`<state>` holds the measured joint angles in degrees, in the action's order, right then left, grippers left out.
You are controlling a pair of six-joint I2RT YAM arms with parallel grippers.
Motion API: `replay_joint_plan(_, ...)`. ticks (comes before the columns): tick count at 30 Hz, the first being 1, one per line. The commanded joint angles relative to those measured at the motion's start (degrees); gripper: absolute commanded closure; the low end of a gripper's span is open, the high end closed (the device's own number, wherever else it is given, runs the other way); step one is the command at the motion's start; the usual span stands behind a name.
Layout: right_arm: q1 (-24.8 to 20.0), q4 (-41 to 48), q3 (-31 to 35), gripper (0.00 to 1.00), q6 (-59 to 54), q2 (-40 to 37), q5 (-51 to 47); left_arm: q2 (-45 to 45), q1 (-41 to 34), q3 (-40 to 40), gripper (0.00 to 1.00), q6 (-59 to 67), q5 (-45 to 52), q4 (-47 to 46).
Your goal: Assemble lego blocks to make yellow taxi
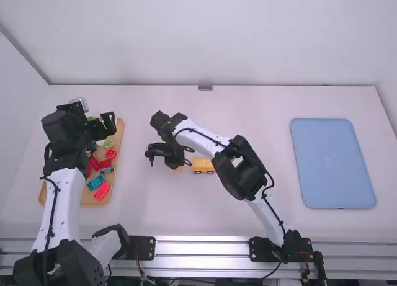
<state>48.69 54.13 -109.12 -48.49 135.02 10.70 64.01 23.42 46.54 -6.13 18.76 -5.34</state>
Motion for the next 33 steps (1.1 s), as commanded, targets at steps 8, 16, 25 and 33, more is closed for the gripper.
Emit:
replay_joint_plan(8, 0.5, 0.3, -1.7, 0.99, 2.8, 1.6, -4.2, -0.1, -0.1, -0.2, 0.01, -0.1, -0.3, 0.0)
replay_joint_plan(16, 0.5, 0.2, -1.7, 0.9, 3.2, 1.6, -2.8, -0.1, -0.2, -0.2, 0.01, -0.1, -0.2, 0.0)
replay_joint_plan(25, 0.5, 0.0, -1.7, 0.7, 3.1, 1.6, -2.8, -0.1, -0.2, -0.2, 0.01, -0.1, -0.3, 0.0)
replay_joint_plan(33, -0.1, 4.3, -5.9, 0.01, 1.7, 1.3, -4.8, -0.1, -0.2, -0.2, 0.01, -0.1, -2.4, -0.3)
